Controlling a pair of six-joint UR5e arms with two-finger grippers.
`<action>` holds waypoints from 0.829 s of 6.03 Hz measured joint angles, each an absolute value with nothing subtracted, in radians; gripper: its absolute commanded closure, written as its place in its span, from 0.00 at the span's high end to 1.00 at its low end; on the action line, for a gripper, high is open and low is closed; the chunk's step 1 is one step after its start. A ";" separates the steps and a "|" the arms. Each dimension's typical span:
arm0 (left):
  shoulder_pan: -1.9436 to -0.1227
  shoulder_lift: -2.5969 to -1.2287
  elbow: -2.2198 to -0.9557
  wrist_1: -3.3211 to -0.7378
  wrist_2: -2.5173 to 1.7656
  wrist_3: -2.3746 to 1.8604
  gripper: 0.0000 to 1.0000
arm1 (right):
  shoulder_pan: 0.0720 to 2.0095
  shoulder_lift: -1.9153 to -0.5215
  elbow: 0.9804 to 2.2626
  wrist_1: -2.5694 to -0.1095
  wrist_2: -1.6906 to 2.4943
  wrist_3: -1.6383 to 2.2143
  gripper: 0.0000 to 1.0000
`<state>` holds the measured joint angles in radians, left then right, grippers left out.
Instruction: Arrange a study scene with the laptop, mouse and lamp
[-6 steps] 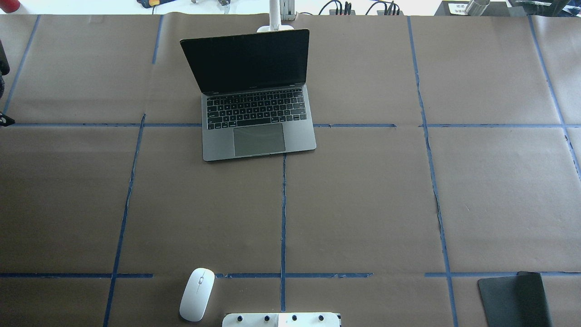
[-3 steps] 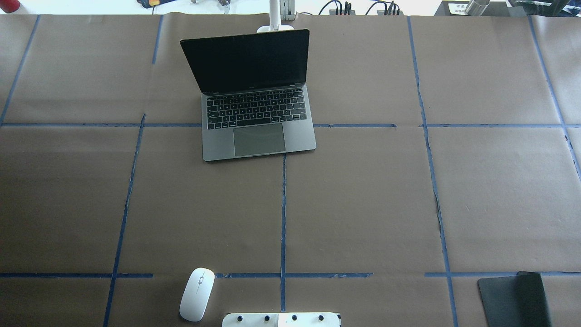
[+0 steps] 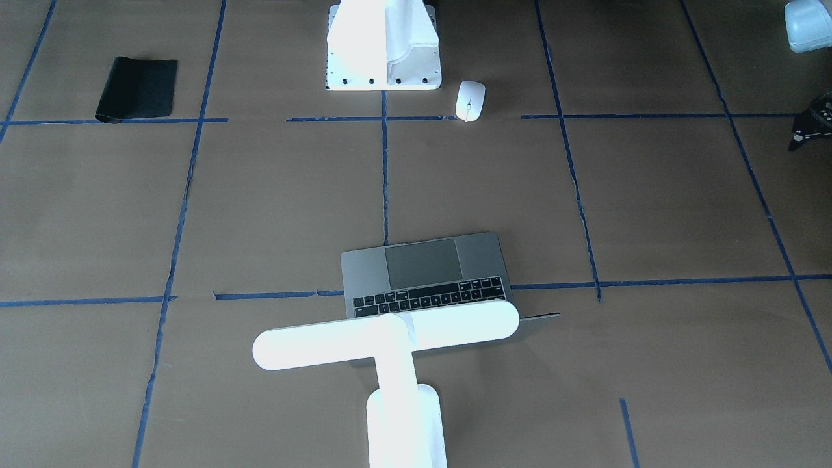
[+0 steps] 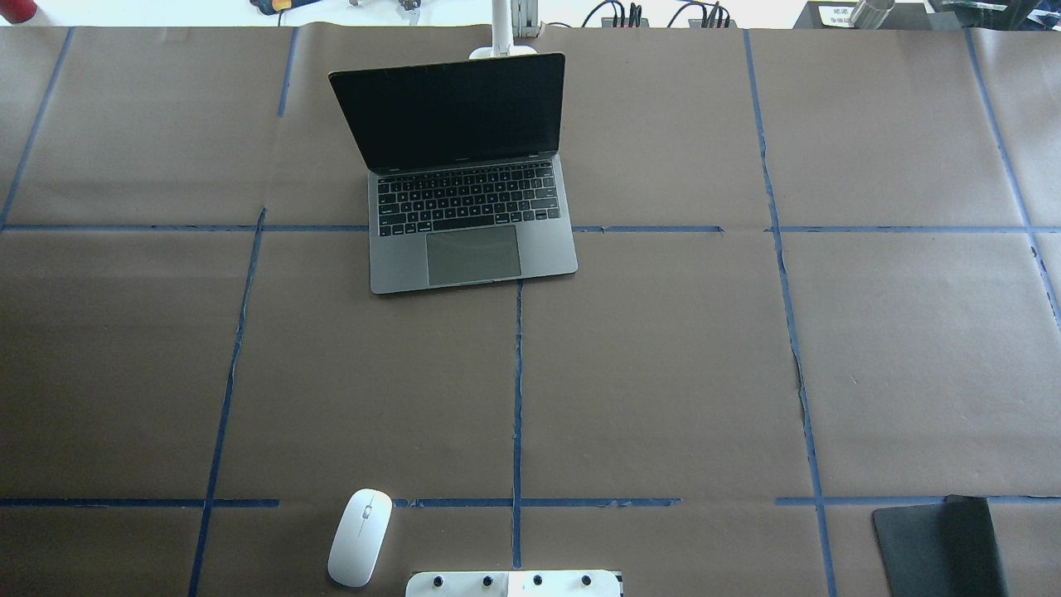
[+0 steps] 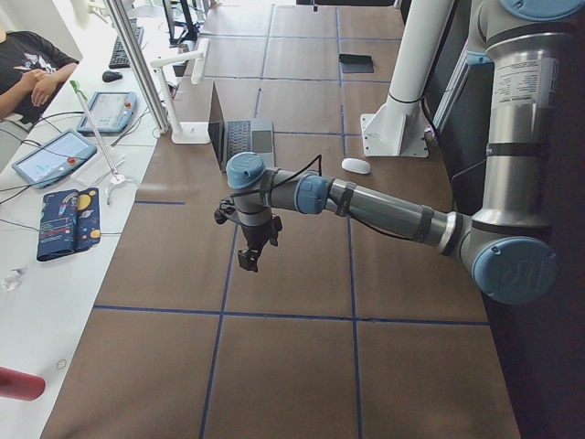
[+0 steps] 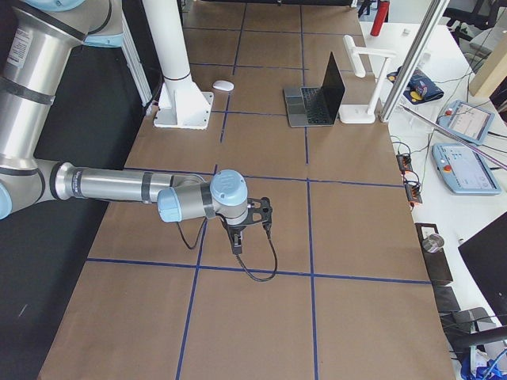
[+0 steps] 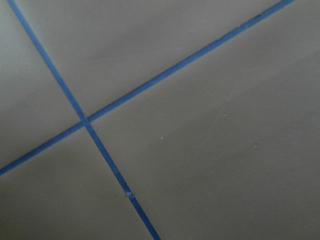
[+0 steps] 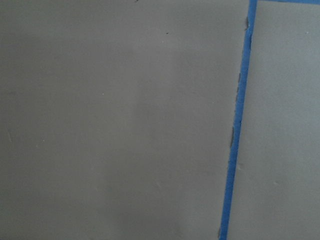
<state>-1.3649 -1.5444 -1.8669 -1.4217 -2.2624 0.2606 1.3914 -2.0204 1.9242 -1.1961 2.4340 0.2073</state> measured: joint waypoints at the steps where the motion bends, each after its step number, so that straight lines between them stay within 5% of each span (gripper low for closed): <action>1: -1.365 -1.543 -1.871 -1.422 -2.263 0.260 1.00 | 1.327 -2.073 1.927 -1.042 2.434 0.310 1.00; 5: -1.367 -1.540 -1.889 -1.423 -2.263 0.258 1.00 | 0.949 -2.161 1.926 -0.587 2.310 0.878 0.99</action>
